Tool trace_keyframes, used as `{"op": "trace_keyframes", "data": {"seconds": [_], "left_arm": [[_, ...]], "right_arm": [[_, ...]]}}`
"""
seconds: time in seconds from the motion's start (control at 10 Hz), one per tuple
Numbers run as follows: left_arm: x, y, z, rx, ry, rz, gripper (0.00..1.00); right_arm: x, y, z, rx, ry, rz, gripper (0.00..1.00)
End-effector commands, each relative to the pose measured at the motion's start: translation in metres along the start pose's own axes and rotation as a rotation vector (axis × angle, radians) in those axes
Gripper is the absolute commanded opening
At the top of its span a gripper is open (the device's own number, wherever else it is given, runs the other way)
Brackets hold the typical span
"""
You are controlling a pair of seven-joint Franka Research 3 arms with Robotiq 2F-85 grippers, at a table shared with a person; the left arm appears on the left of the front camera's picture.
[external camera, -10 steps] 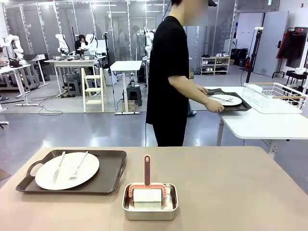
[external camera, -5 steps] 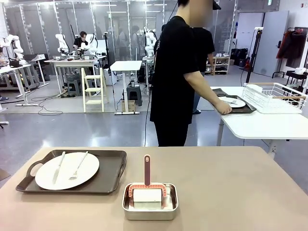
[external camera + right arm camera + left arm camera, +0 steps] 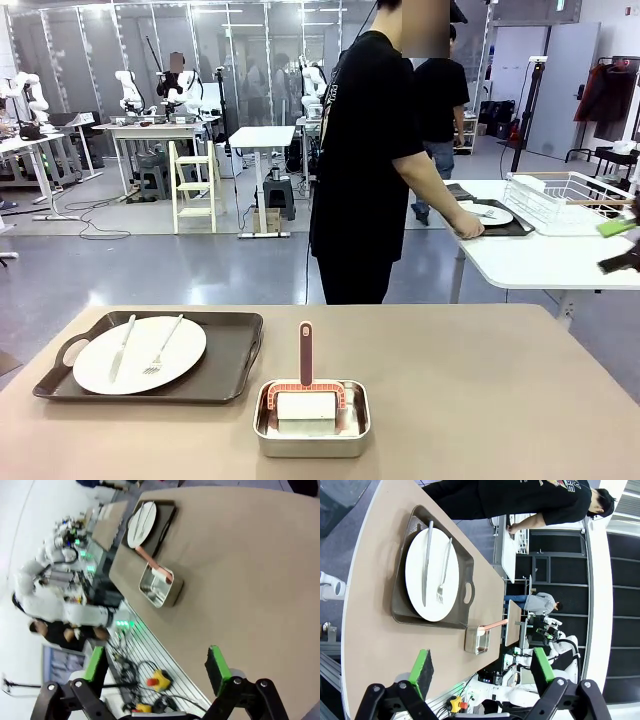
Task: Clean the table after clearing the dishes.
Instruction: When the left (or right) Handle tray is removed, use the left hand (or right hand) to clean the left (or right) side of the table with the Lint Roller.
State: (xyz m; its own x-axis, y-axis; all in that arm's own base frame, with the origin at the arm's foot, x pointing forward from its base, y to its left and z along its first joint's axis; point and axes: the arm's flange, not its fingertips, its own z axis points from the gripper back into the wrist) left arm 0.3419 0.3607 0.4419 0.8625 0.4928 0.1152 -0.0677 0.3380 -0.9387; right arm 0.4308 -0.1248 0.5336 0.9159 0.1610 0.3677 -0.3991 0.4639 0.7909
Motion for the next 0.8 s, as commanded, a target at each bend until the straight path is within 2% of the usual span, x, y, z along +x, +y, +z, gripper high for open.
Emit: {"op": "trace_keyframes", "data": {"seconds": [0.0, 0.4, 0.6, 0.7], "left_arm": [[0.000, 0.001, 0.002, -0.009, -0.012, -0.004, 1.00], [0.000, 0.001, 0.002, -0.009, -0.012, -0.004, 1.00], [0.000, 0.001, 0.002, -0.009, -0.012, -0.004, 1.00], [0.000, 0.001, 0.002, -0.009, -0.012, -0.004, 1.00]], "right_arm": [[0.020, 0.022, -0.035, -0.078, 0.128, 0.234, 1.00], [0.054, 0.074, -0.149, -0.129, 0.467, 0.547, 1.00], [0.055, 0.081, -0.193, -0.187, 0.544, 0.647, 1.00], [0.054, 0.081, -0.202, -0.173, 0.536, 0.657, 1.00]]}}
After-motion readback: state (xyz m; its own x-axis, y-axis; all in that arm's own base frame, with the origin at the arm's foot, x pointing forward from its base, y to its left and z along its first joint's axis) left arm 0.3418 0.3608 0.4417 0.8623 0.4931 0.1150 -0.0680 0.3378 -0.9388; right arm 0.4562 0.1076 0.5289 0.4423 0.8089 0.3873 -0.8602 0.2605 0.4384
